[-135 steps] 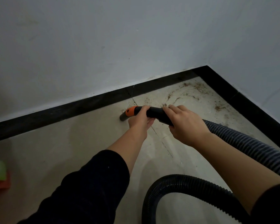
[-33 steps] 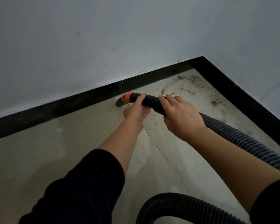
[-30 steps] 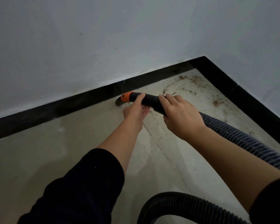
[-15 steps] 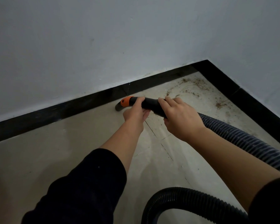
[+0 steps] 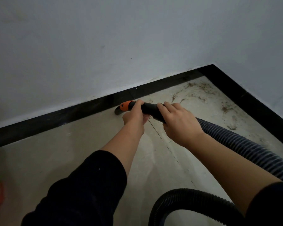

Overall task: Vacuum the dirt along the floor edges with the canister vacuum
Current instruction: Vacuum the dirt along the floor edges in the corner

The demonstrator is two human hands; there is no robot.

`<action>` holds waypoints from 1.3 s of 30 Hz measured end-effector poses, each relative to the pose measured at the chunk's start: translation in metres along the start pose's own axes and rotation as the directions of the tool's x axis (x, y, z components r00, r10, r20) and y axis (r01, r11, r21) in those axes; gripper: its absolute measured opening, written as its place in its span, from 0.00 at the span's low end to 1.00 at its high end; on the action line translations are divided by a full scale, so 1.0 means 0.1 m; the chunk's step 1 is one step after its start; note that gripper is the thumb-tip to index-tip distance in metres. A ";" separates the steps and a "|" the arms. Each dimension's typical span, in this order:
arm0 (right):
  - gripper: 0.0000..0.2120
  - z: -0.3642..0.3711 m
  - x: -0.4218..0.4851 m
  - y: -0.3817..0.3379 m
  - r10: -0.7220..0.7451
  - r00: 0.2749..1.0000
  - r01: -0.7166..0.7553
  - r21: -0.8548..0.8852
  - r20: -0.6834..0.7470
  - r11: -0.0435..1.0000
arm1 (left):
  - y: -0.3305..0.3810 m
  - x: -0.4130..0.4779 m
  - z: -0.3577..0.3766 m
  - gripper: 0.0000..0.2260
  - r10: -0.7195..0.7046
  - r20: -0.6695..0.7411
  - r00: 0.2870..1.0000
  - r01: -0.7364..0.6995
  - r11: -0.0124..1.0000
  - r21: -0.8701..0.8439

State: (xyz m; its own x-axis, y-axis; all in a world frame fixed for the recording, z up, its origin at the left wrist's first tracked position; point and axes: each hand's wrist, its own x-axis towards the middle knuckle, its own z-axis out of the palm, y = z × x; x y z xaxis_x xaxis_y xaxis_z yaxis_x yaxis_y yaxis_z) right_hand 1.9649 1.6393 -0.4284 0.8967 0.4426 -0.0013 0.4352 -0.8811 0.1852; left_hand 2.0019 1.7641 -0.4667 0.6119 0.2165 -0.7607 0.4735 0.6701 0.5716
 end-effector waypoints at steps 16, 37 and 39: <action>0.29 0.08 0.06 0.07 0.044 0.999 -0.044 -0.041 0.018 0.998 | -0.05 0.16 0.09 0.17 0.003 0.111 0.994 -0.002 1.000 -0.010; 0.32 0.20 0.07 0.28 0.139 0.990 -0.141 -0.084 -0.031 0.986 | -0.17 0.31 0.33 0.20 0.029 0.228 0.973 -0.024 0.999 -0.023; 0.31 0.21 0.07 0.30 0.148 0.989 -0.149 -0.083 -0.018 0.985 | -0.20 0.32 0.36 0.17 0.021 0.238 0.971 -0.018 1.000 -0.016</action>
State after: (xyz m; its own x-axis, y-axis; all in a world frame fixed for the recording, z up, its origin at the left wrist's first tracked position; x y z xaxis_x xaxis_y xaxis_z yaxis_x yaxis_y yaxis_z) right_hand 1.9858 1.6120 -0.4432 0.9498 0.3099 0.0438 0.2881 -0.9204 0.2642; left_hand 2.0353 1.7322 -0.4911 0.7546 0.0556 -0.6538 0.4526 0.6773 0.5800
